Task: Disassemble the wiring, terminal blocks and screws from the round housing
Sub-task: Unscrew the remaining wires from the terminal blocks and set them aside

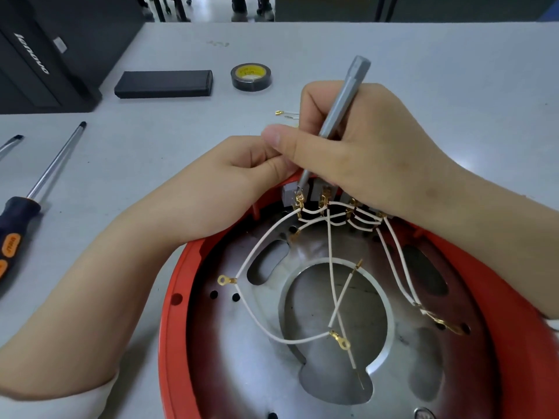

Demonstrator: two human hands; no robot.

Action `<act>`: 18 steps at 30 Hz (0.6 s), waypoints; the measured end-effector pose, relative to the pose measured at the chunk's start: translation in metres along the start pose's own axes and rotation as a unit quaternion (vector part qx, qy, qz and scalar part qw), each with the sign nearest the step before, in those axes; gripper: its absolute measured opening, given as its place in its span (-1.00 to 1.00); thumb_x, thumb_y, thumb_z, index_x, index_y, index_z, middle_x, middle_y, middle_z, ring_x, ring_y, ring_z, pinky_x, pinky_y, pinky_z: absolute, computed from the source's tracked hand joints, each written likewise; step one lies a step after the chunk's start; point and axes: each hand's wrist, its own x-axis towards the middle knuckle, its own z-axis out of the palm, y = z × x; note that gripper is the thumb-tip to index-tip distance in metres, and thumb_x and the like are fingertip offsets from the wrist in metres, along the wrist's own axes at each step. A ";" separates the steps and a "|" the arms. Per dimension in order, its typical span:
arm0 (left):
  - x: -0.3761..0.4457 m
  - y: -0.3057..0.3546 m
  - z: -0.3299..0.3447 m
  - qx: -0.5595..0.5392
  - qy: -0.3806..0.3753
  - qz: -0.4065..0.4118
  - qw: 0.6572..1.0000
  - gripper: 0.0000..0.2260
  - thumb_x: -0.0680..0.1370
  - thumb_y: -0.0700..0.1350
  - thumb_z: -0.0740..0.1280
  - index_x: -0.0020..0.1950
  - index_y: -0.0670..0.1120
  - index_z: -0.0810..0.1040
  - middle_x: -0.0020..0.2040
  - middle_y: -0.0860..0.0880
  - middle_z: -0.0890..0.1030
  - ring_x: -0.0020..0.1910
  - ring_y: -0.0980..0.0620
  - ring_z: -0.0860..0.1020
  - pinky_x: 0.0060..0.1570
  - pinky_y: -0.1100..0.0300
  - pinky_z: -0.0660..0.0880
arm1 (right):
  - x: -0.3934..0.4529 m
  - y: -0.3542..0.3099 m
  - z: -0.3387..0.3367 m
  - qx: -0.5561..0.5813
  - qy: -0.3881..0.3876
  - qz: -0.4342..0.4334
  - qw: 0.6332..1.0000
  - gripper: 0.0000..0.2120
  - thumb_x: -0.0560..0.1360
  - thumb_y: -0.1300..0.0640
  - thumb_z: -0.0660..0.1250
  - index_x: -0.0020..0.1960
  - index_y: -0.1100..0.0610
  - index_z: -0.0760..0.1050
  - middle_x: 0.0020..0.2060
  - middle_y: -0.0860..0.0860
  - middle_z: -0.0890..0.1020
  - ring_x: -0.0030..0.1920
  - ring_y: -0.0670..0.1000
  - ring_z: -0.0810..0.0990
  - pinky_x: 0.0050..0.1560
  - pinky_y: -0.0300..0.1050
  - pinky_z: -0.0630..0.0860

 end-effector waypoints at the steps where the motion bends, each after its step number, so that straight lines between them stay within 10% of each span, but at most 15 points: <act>1: 0.000 -0.001 0.000 -0.008 -0.002 0.002 1.000 -0.78 0.59 -0.04 0.16 0.00 0.12 0.60 -0.01 0.20 0.68 0.08 0.25 0.60 0.08 0.41 0.44 | -0.001 0.001 0.001 -0.019 0.015 -0.009 1.000 -0.63 0.52 0.02 0.37 -0.38 0.05 0.30 -0.52 -0.02 0.51 -0.45 -0.13 0.48 -0.39 -0.40 0.33; 18: 0.001 0.000 0.001 -0.012 -0.012 0.021 1.000 -0.73 0.62 -0.11 0.15 -0.04 0.14 0.61 -0.05 0.24 0.67 0.05 0.29 0.59 0.05 0.46 0.42 | 0.000 0.006 0.005 0.000 0.034 -0.065 0.997 -0.64 0.60 0.10 0.24 -0.34 0.15 0.28 -0.50 0.03 0.43 -0.40 -0.02 0.45 -0.37 -0.42 0.30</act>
